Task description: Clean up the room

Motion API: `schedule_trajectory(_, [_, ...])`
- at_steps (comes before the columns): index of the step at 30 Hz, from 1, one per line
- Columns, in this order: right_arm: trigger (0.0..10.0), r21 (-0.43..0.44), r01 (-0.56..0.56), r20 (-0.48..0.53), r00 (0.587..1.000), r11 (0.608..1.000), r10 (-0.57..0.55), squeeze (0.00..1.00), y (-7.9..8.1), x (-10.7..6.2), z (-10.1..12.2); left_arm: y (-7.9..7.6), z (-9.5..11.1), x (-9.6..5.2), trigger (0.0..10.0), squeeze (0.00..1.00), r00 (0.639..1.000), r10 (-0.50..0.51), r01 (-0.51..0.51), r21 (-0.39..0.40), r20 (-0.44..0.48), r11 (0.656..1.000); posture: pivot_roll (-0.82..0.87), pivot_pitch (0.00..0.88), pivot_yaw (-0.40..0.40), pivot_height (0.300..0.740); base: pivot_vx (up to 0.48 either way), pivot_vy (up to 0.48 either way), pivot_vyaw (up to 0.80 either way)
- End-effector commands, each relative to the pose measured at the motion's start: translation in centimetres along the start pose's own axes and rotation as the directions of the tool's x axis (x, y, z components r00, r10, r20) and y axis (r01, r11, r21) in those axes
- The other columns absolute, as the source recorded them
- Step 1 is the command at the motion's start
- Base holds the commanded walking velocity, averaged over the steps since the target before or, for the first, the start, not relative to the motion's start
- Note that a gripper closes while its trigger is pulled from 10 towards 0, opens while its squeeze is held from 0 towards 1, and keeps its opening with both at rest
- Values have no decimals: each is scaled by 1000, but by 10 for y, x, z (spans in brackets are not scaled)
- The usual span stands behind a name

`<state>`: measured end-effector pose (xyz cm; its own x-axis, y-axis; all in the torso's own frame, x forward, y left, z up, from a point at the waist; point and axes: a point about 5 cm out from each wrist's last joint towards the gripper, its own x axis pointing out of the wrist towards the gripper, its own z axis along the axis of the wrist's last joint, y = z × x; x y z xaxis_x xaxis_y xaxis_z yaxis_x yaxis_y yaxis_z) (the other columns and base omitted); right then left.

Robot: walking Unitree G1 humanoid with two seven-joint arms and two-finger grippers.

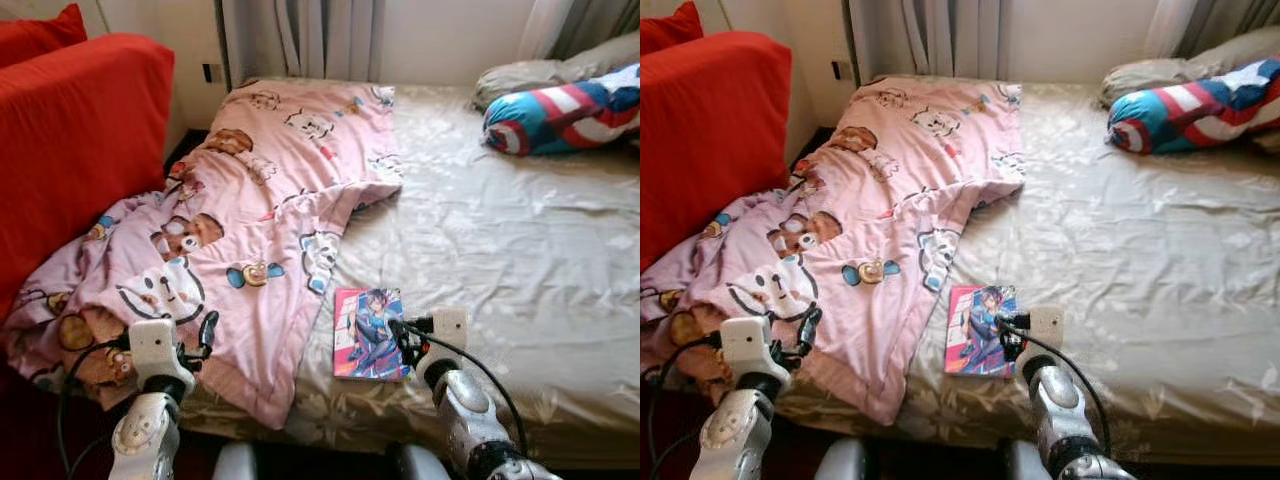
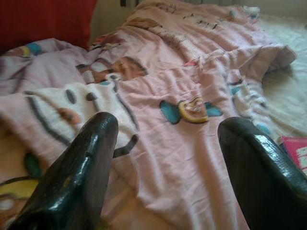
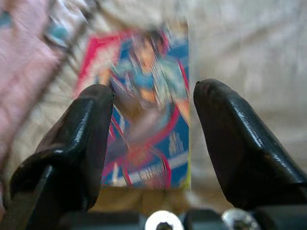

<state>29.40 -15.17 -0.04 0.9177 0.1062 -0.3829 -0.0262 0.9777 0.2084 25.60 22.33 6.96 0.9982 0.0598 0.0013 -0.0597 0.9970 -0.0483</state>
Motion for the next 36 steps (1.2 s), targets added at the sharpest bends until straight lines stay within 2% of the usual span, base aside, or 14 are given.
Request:
schedule_trajectory(1, [10000, 37, 43, -31, 999, 998, -41, 0, -4, -3, -9, 6, 1, -4, 10000, 0, 1000, -10, 10, 30, -19, 1000, 156, 162, 23, 611, 0, 0, 0])
schedule_trajectory(5, [10000, 81, 97, -44, 995, 992, -93, 27, -9, -7, -15, 14, 4, -13, 10000, 0, 1000, -8, 9, 41, -29, 999, 170, 191, 36, 611, 0, 0, 0])
schedule_trajectory(6, [10000, 95, 108, -42, 994, 990, -104, 1000, -10, -6, -13, 15, 6, -15, 10000, 0, 999, -8, 10, 47, -35, 999, 173, 203, 36, 611, 0, 0, 0])
schedule_trajectory(10, [10000, 124, 143, -20, 990, 982, -141, 1000, -16, -6, -8, 13, 8, -22, 10000, 0, 999, -6, 8, 44, -43, 999, 173, 223, 33, 611, 0, 0, 0])
schedule_trajectory(11, [10000, 127, 146, -15, 989, 981, -145, 729, -17, -5, -6, 12, 7, -23, 10000, 0, 999, -7, 9, 43, -48, 999, 175, 226, 31, 611, 0, 0, 0])
schedule_trajectory(12, [10000, 128, 140, -5, 990, 982, -140, 0, -18, -4, -2, 9, 7, -25, 10000, 0, 998, -12, 14, 43, -54, 999, 180, 237, 31, 611, 0, 0, 0])
schedule_trajectory(16, [10000, 128, 126, 11, 992, 984, -128, 0, -19, -1, 6, 8, 8, -29, 10000, 0, 998, -18, 21, 47, -63, 999, 187, 254, 31, 611, 0, 0, 0])
schedule_trajectory(21, [10000, 186, 91, 34, 995, 978, -99, 0, -20, 3, 16, 12, 9, -35, 10000, 0, 997, -10, 15, 59, -81, 998, 199, 268, 42, 611, 0, 0, 0])
schedule_trajectory(22, [10000, 224, 51, 32, 998, 973, -59, 0, -18, 4, 17, 13, 11, -37, 10000, 0, 996, -10, 15, 67, -86, 998, 205, 271, 47, 611, 0, 0, 0])
schedule_trajectory(27, [10000, 243, 31, 35, 999, 969, -41, 0, -18, 5, 18, 16, 12, -39, 10000, 0, 996, -9, 16, 81, -94, 997, 214, 274, 53, 611, 0, 0, 0])
schedule_trajectory(30, [10000, 332, 2, 32, 999, 943, -14, 0, -17, 5, 16, 17, 14, -42, 10000, 0, 995, -10, 19, 91, -101, 996, 223, 277, 61, 611, 0, 0, 0])
schedule_trajectory(36, [10000, 380, -29, 31, 999, 925, 18, 0, -19, 4, 14, 19, 16, -44, 10000, 0, 993, -15, 28, 106, -113, 994, 241, 281, 73, 611, 0, 0, 0])
